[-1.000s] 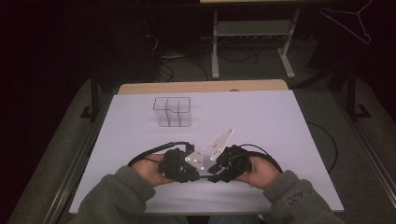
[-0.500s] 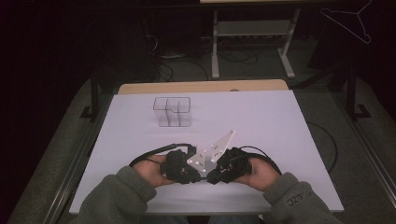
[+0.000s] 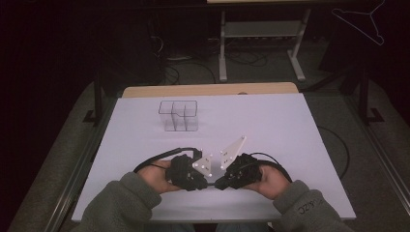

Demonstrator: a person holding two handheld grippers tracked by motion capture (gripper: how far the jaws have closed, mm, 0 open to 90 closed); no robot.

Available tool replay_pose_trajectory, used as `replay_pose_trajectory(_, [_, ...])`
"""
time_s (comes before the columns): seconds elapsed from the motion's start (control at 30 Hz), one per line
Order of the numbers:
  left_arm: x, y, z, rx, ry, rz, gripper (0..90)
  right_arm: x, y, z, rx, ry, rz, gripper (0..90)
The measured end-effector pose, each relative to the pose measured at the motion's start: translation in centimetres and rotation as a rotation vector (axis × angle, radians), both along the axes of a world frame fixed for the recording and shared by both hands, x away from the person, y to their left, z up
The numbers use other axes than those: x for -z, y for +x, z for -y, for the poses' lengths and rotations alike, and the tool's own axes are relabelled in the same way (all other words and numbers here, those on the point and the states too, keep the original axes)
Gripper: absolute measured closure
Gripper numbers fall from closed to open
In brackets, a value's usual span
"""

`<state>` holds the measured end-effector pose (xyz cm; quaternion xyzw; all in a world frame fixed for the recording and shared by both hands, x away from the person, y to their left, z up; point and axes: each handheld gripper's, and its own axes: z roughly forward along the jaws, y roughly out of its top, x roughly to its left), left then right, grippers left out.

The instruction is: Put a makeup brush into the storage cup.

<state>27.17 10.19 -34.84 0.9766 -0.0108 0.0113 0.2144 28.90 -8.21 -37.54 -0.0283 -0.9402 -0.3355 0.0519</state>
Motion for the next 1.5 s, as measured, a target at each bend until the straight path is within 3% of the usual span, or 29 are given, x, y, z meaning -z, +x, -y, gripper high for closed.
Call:
replay_pose_trajectory(0.13, [0.1,0.1,-0.2,-0.014,0.000,-0.008,73.0,-0.2,0.0,0.3,0.007,0.011,0.006,84.2])
replay_pose_trajectory(0.27, [0.4,0.3,-0.8,-0.026,-0.009,-0.017,71.7,-0.6,0.1,1.0,0.014,0.028,0.011,84.2])
replay_pose_trajectory(0.43, [0.5,0.4,-1.0,-0.008,-0.016,-0.038,82.7,-0.5,-0.2,1.0,0.004,0.024,0.012,84.0])
replay_pose_trajectory(0.53, [0.5,0.4,-1.1,-0.006,-0.009,-0.042,83.4,-0.4,-0.2,0.8,0.001,0.022,0.001,83.2])
replay_pose_trajectory(0.57, [0.4,0.4,-1.2,-0.004,-0.013,-0.046,83.7,-0.3,-0.3,0.6,0.006,0.021,0.015,76.1])
replay_pose_trajectory(0.63, [0.4,0.3,-1.1,0.002,-0.008,-0.041,83.7,-0.2,-0.2,0.4,0.011,0.010,0.015,71.1])
replay_pose_trajectory(0.77, [0.5,0.1,-0.8,0.004,0.022,-0.036,83.8,0.1,-0.3,0.0,0.007,-0.007,0.017,70.5])
replay_pose_trajectory(0.97, [0.7,0.0,-0.6,0.000,0.041,-0.029,83.7,0.1,-0.4,-0.2,0.002,-0.003,0.018,71.9])
replay_pose_trajectory(1.07, [0.7,-0.1,-0.4,0.007,0.043,-0.026,83.8,0.1,-0.5,-0.2,0.011,-0.013,0.007,74.9])
replay_pose_trajectory(1.13, [0.7,-0.1,-0.4,0.003,0.044,-0.025,83.7,0.2,-0.6,-0.3,0.007,-0.020,-0.001,81.7])
replay_pose_trajectory(1.3, [0.8,-0.1,-0.4,0.006,0.052,-0.030,83.5,0.4,-0.6,-0.5,-0.013,-0.017,0.014,83.5])
replay_pose_trajectory(1.4, [0.8,-0.1,-0.6,0.001,0.037,-0.032,82.5,0.5,-0.6,-0.4,-0.010,-0.007,0.011,83.8])
replay_pose_trajectory(1.5, [0.7,0.1,-1.3,-0.037,0.000,-0.043,72.1,0.5,-0.6,0.0,0.009,-0.009,0.010,83.9])
